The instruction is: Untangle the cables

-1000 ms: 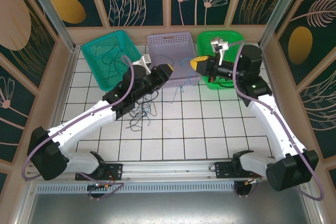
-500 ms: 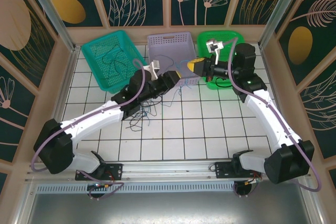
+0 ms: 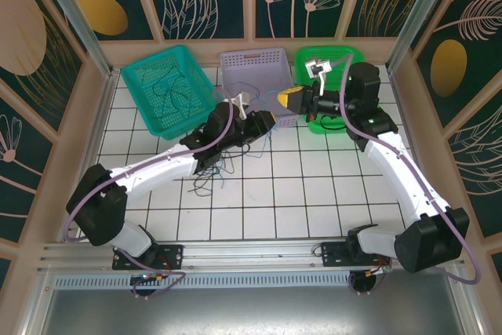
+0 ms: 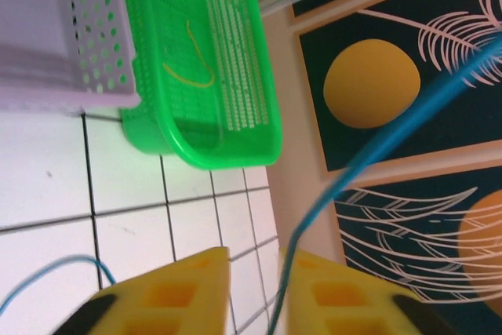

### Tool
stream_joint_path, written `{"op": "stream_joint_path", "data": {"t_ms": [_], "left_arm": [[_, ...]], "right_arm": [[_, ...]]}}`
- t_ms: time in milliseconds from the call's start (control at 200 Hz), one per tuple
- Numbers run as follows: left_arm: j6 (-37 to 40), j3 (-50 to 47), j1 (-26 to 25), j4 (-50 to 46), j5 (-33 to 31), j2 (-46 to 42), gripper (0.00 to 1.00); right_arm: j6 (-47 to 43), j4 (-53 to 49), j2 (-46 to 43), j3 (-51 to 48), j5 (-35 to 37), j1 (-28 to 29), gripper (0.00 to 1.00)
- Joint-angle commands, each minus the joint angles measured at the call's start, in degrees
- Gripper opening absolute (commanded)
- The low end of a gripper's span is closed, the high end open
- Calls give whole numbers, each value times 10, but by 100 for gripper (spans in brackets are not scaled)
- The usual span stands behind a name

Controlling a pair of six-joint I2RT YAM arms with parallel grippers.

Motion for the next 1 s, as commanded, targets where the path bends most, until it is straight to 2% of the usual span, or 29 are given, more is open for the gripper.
{"op": "stream_joint_path", "data": {"t_ms": [0,45,230,335,450,606,751,836,991], "left_arm": [[39,23,3,-31,-61,-7,9],[50,24,6,-46,-81,-14,0],[144,81,22,-194,-210,-31,0],[232,143,29,-269,-303,-26,0],[333,213,31,-314,-416,-1,0],[463,303,43,-321,-521,49,0],[554,380,47,-289,-577,97,0],[575,443,52,-289,-582,149,0],[585,566,64,-308,-586,227,0]], "right_arm": [[-3,-17,-12,13,-7,3,0],[-8,-24,-14,13,-3,4,0],[-28,-77,-25,17,47,1,0],[-33,-110,-24,27,77,2,0],[-52,-186,-8,59,173,28,0],[-43,-232,-8,68,316,61,0],[-7,-218,11,95,385,64,0],[3,-207,42,139,409,65,0],[14,-220,124,278,450,59,0]]}}
